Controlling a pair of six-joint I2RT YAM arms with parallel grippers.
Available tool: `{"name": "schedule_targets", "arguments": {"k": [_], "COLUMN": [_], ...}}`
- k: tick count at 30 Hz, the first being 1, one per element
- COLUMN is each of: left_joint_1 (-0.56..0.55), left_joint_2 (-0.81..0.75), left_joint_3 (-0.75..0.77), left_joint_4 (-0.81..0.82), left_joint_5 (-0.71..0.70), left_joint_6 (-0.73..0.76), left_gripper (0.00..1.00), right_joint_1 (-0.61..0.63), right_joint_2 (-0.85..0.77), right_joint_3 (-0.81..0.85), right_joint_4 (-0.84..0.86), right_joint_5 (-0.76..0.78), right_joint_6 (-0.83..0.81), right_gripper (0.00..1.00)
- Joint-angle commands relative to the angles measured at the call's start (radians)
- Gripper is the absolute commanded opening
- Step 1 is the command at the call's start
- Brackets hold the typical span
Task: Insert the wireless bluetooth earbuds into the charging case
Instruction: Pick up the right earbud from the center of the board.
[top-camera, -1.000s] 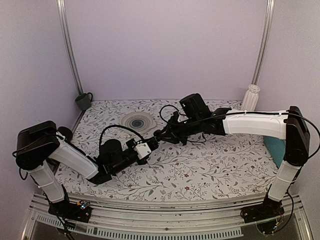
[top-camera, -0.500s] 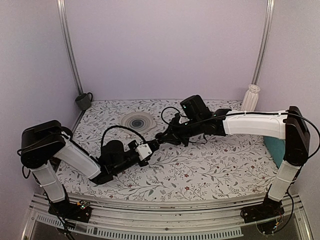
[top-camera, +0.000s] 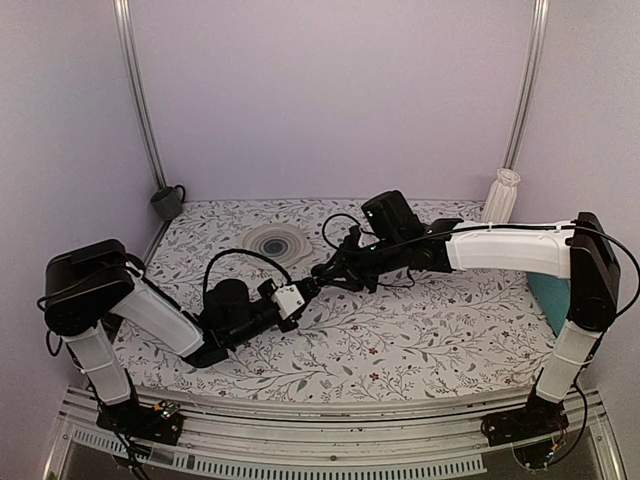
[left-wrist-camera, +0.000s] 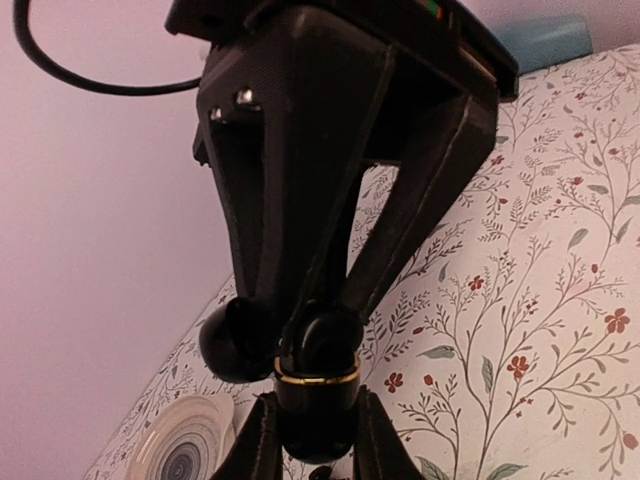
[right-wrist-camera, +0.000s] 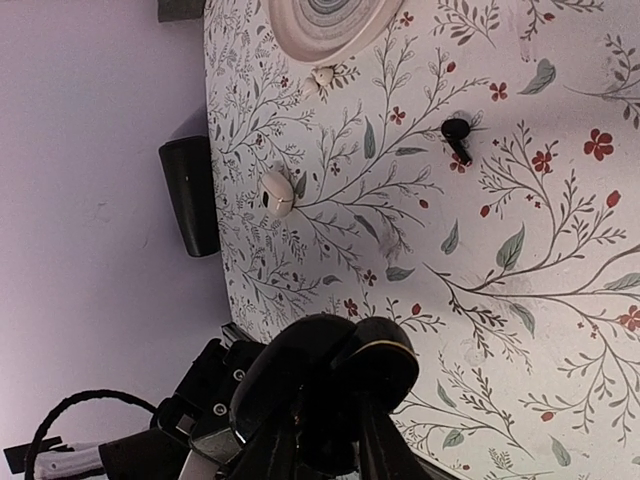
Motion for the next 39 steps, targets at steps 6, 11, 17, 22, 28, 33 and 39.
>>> {"name": "schedule_targets", "arguments": {"k": [6,11,17,22,28,33,39], "left_joint_1": [0.002,0.01,0.031,0.042,0.062,0.088,0.103], "left_joint_2": [0.002,-0.028,-0.085,-0.132,-0.179,-0.216,-0.232], "left_joint_3": [0.023,0.022,0.025,0.023,0.018,0.014,0.027], "left_joint_4": [0.019,-0.023,-0.097,-0.153,-0.184,-0.193,-0.217], "left_joint_5": [0.074,0.15,0.29,0.373,0.448,0.532,0.592], "left_joint_6": [-0.028,-0.07,-0.141,-0.181,-0.25,-0.317,-0.362], "left_gripper": [0.0,0.0,0.0,0.0,0.0,0.0,0.0], "right_joint_1": [-0.004,0.007,0.028,0.03,0.044,0.05,0.074], "right_joint_2": [-0.026,-0.079,-0.161,-0.201,-0.218,-0.245,-0.248], "right_joint_3": [-0.011,-0.039,-0.079,-0.092,-0.086,-0.092,-0.092], "right_joint_4": [0.086,0.134,0.197,0.218,0.212,0.212,0.213], "right_joint_5": [0.001,0.036,0.061,0.021,-0.028,-0.064,-0.071], "right_joint_6": [-0.142,-0.259,-0.448,-0.558,-0.651,-0.7,-0.757], "right_gripper": [0.3,0.34,0.38,0.4,0.4,0.4,0.34]}}
